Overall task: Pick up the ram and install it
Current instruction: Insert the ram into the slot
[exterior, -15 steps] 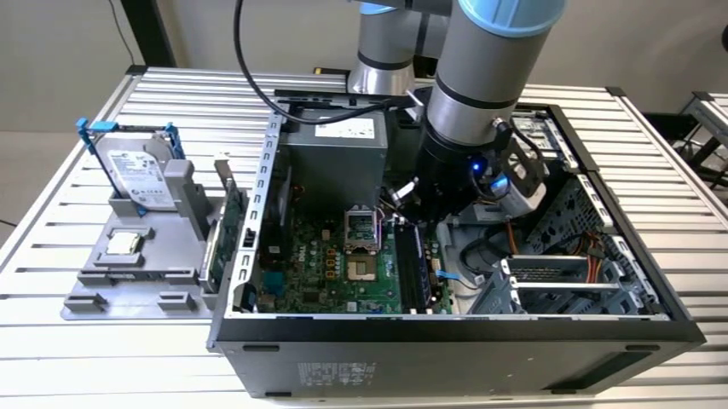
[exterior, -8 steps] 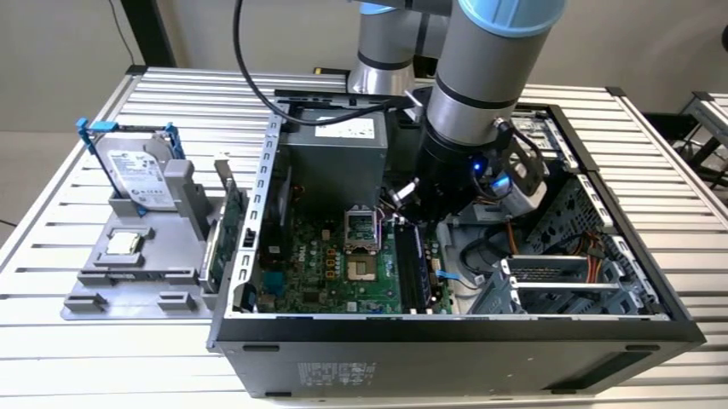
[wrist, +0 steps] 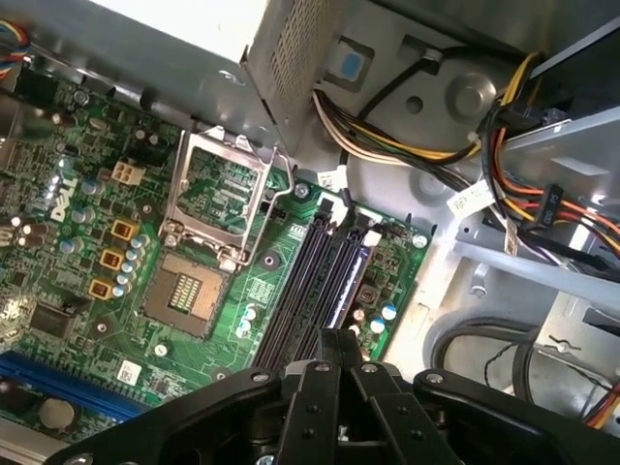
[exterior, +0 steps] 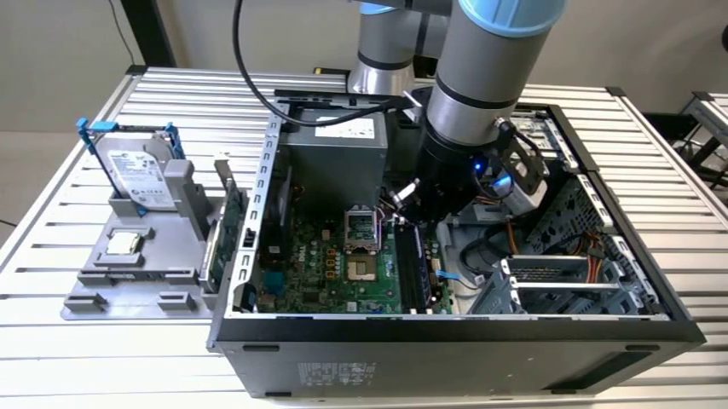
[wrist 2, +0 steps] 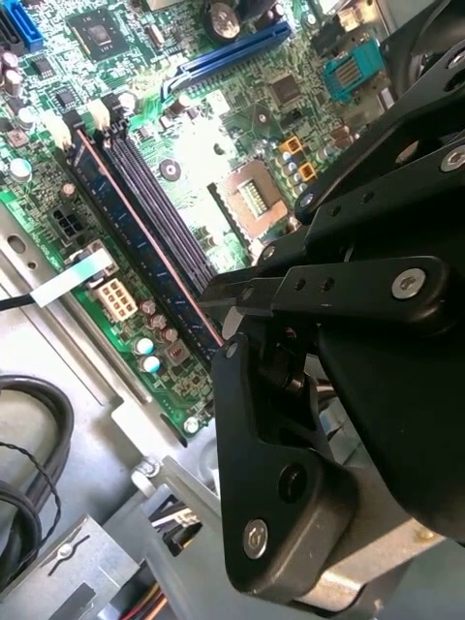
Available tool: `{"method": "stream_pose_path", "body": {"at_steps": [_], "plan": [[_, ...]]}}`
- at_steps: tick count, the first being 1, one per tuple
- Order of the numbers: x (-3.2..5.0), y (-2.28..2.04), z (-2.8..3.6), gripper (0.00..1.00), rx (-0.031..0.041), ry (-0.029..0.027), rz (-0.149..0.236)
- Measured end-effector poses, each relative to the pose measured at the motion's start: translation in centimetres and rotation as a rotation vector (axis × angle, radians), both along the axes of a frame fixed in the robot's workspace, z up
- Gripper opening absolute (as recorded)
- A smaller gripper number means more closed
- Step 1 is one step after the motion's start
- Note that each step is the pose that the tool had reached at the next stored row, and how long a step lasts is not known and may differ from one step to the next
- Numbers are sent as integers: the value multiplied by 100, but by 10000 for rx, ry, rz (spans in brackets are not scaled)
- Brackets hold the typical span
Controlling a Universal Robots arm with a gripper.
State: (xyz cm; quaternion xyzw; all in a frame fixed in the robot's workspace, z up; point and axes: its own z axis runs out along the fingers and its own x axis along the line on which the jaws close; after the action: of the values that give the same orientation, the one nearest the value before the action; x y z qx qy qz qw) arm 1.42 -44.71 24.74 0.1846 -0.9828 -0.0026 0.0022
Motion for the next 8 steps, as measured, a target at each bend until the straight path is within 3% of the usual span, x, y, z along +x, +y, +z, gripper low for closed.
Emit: {"method": "stream_pose_path", "body": {"at_steps": [8], "plan": [[0, 0, -4, 0, 2, -1, 54]]}}
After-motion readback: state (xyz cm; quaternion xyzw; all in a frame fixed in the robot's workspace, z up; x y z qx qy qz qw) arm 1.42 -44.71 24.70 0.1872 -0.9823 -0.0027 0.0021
